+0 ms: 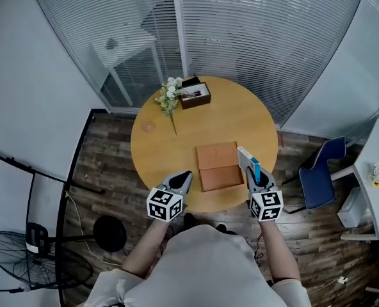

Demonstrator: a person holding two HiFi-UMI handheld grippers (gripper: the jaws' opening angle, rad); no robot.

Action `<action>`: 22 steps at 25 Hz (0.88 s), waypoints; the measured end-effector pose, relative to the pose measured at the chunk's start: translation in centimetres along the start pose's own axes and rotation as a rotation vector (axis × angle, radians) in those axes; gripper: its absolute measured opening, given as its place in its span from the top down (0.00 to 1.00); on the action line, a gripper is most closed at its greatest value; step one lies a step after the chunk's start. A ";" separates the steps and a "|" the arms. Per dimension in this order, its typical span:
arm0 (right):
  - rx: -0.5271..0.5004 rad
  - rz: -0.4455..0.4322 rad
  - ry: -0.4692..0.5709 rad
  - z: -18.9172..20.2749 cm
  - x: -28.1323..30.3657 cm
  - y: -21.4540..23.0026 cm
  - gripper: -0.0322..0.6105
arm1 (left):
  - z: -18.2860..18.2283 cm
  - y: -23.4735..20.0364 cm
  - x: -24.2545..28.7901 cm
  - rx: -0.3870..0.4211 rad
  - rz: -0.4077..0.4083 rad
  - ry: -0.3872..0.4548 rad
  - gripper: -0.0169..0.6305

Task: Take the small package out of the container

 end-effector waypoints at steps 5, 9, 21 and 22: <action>-0.022 -0.040 0.056 -1.8 -2.0 2.4 0.87 | -1.5 3.2 0.2 0.013 -0.037 0.049 0.95; -0.072 -0.071 0.094 -2.9 -3.6 4.3 0.87 | -2.6 6.0 0.4 0.059 -0.066 0.083 0.95; -0.094 -0.135 0.170 -4.7 -5.7 4.9 0.87 | -3.9 8.8 -3.2 0.071 -0.154 0.174 0.95; -0.095 -0.135 0.174 -4.9 -5.8 4.7 0.87 | -4.1 8.6 -3.5 0.074 -0.155 0.179 0.95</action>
Point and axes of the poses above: the fingertips, and each gripper's own axes: x forward along the fingers, y to its right, z out of its underside, the point moved 8 cm from there along -x, backward along the fingers, and after that the axes turned 4 degrees about y, right-handed, at the moved point
